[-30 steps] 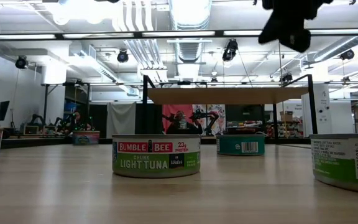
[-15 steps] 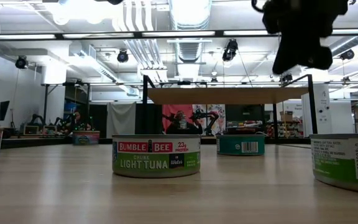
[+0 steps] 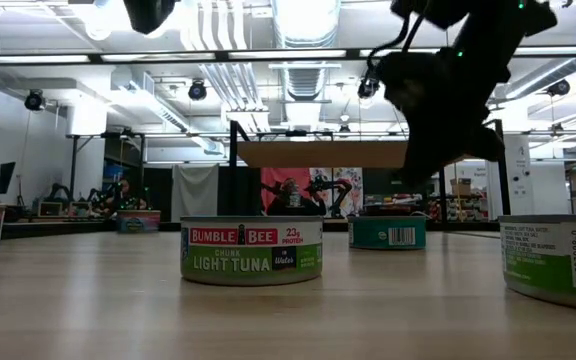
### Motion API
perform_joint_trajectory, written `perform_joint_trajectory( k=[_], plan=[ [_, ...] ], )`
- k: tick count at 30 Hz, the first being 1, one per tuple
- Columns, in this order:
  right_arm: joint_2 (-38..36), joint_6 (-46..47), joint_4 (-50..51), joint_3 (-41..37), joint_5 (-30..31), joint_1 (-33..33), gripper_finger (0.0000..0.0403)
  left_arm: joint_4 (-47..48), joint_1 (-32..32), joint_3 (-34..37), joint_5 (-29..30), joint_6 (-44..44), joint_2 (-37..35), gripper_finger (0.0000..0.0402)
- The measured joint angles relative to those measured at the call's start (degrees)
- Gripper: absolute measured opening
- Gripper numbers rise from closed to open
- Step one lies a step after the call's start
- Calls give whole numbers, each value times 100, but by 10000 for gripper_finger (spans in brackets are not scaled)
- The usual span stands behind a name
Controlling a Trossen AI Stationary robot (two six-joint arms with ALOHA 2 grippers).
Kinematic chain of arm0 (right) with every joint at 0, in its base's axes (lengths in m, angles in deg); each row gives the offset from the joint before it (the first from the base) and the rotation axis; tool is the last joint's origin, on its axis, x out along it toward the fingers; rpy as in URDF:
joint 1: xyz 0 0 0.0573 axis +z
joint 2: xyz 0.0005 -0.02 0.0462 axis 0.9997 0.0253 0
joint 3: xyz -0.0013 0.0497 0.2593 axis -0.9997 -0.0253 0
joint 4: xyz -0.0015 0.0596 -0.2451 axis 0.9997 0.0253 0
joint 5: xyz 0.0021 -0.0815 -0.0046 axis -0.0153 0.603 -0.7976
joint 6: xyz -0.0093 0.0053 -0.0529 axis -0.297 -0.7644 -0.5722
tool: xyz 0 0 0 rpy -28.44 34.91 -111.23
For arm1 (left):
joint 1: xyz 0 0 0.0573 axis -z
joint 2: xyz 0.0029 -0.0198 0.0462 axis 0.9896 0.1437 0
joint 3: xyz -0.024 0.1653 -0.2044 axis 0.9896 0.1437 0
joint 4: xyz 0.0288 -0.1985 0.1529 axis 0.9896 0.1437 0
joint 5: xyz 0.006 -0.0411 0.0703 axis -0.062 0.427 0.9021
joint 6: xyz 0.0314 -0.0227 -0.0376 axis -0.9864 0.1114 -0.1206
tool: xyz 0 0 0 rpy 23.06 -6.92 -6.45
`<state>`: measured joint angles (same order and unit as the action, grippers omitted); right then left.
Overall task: Stack canned seafood by type on shelf
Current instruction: Put the blue tuna can on the shelf
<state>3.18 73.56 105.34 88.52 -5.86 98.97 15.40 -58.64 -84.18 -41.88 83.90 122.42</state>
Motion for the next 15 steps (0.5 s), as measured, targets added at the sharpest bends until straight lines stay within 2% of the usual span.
perform_joint_trajectory(
  k=[4,8,15],
  plan=[
    [169,-67,-14,0,84,-62,13,-1371,-60,945,-32,82,-446,0],
    [405,-66,-9,-7,161,-57,13,-2548,-59,1596,37,122,-618,0],
    [654,48,-63,-9,398,-20,13,-2894,-73,1971,73,990,-499,0]
  ],
)
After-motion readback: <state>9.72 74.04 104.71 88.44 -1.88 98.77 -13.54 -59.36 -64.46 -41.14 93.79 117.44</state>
